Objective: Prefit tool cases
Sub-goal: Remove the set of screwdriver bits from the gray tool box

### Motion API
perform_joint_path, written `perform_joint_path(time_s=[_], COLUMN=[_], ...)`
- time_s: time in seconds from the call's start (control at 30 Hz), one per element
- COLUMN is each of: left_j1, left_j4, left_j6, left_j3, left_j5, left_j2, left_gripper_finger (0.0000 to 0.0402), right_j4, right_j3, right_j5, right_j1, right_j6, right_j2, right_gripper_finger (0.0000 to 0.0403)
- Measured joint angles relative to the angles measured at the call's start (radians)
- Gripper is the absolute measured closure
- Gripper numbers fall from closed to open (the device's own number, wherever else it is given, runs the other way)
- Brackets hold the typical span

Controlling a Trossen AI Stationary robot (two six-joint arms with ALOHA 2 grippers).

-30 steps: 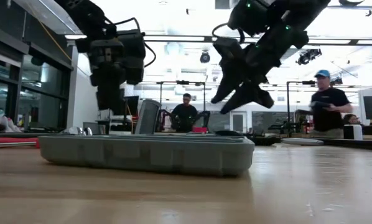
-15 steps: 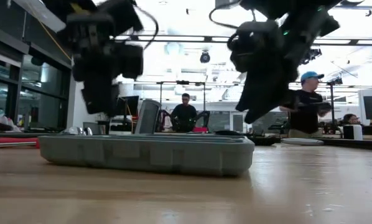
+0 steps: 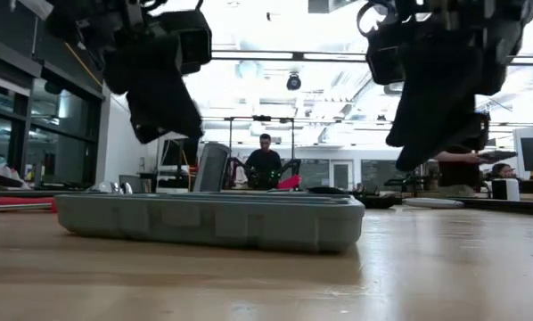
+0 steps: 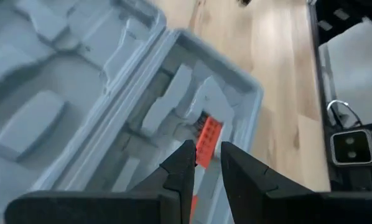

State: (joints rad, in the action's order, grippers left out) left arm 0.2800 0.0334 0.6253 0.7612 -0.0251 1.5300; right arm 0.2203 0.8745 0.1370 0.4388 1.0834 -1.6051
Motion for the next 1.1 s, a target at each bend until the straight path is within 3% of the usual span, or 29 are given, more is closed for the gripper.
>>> perform_joint_path(time_s=[0.37,0.67,0.9,1.1], left_j1=[-0.029,-0.133,-0.209,-0.256], left_j4=[0.127,0.165,0.127,0.101], left_j6=[0.112,0.102,-0.015,-0.025], left_j3=[0.011,0.209,0.312,0.33], left_j5=[-0.078,-0.206,-0.198,-0.318], left_j2=[0.23,0.448,0.474,0.468], left_gripper_finger=[0.0332,0.0333,0.0333,0.0333], right_j4=[0.007,0.05,0.079,0.079], right_j3=[0.001,0.001,0.001,0.001], right_j5=[0.116,0.131,0.123,0.122], right_j1=[0.109,0.131,0.13,0.115], right_j6=[0.155,0.175,0.175,0.172], right_j2=[0.0,0.0,0.009,0.01], right_gripper_finger=[0.0269,0.0269,0.0269,0.0269])
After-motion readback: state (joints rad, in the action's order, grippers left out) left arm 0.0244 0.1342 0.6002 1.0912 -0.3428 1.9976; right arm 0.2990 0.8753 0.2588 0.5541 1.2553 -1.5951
